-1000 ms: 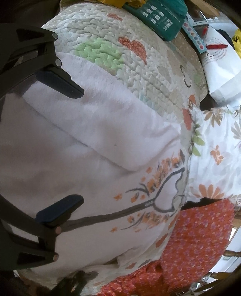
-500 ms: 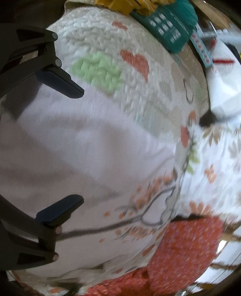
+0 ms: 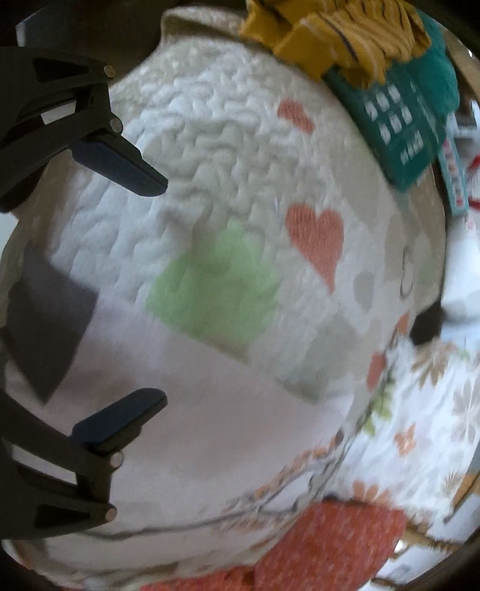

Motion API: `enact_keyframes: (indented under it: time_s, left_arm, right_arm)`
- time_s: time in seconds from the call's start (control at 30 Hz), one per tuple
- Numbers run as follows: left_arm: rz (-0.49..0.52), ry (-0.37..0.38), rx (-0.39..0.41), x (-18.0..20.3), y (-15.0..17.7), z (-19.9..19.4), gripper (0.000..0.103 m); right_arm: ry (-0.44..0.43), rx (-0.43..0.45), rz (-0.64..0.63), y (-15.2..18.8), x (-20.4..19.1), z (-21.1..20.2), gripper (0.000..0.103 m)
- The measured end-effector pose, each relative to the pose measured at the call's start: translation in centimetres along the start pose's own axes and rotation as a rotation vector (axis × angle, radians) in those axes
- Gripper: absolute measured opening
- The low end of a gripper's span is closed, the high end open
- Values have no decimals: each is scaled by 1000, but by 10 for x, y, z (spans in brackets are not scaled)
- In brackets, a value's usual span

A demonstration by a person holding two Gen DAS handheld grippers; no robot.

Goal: Fold small clothes
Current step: 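Grasp the grey sleeve cuff with the right gripper and lift it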

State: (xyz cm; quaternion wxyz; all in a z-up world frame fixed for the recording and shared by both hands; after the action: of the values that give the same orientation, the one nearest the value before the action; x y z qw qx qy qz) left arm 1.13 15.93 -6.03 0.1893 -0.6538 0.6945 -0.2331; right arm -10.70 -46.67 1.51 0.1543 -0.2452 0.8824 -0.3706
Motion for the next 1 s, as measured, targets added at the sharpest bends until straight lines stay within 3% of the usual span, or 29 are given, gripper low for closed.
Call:
enact_keyframes:
  time_s: [0.07, 0.13, 0.33, 0.43, 0.47, 0.53, 0.57, 0.6, 0.67, 0.73, 0.83, 0.9, 0.93, 1.0]
  left_arm:
    - [50, 28, 35, 14, -2, -9, 103]
    - [121, 41, 63, 30, -4, -17, 103]
    - [300, 116, 62, 81, 5, -17, 102]
    - [400, 109, 22, 104, 13, -5, 74]
    - [433, 79, -11, 106, 17, 3, 49]
    - [431, 49, -22, 103, 18, 9, 40]
    - [408, 39, -17, 97, 15, 7, 16]
    - [379, 28, -15, 89, 11, 4, 9]
    - [252, 38, 3, 62, -1, -3, 8]
    - [119, -14, 17, 22, -12, -10, 8]
    - [-120, -243, 31, -67, -18, -24, 10]
    - [-306, -365, 39, -123, -9, -35, 16]
    - [-375, -380, 40, -140, -3, -38, 21]
    - [-462, -336, 55, -153, 3, -43, 36]
  right_arm:
    - [-6, 28, -33, 4, -20, -7, 45]
    - [-2, 63, -55, 4, -30, -12, 58]
    - [-40, 100, -77, 3, -50, -22, 63]
    - [-52, 67, -51, 7, -49, -21, 63]
    - [-60, 50, -33, 8, -49, -18, 63]
    - [-73, 28, 1, 7, -47, -16, 63]
    - [-78, 20, 21, 6, -45, -15, 63]
    - [-84, 16, 40, 5, -43, -15, 63]
    - [-88, 20, 68, 0, -38, -16, 63]
    - [-79, 34, 96, -5, -30, -17, 63]
    - [-72, 31, 125, -8, -22, -16, 63]
    - [-73, 15, 140, -7, -19, -12, 63]
    - [-74, 2, 142, -6, -19, -10, 63]
    - [-81, -14, 140, -2, -21, -7, 63]
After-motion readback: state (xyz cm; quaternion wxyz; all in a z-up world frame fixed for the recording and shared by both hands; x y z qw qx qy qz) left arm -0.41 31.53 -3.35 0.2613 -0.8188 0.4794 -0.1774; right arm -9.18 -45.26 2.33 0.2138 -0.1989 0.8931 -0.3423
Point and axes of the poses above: each gripper's, at about its wrist camera, not at the fingertips, and z roughly the way its jaws point, x to its right, y to its underside, the point moved 10 cm from there along z, roughly the way its jaws point, and after that the axes turned 13 degrees about z, right-handed, at the moved point
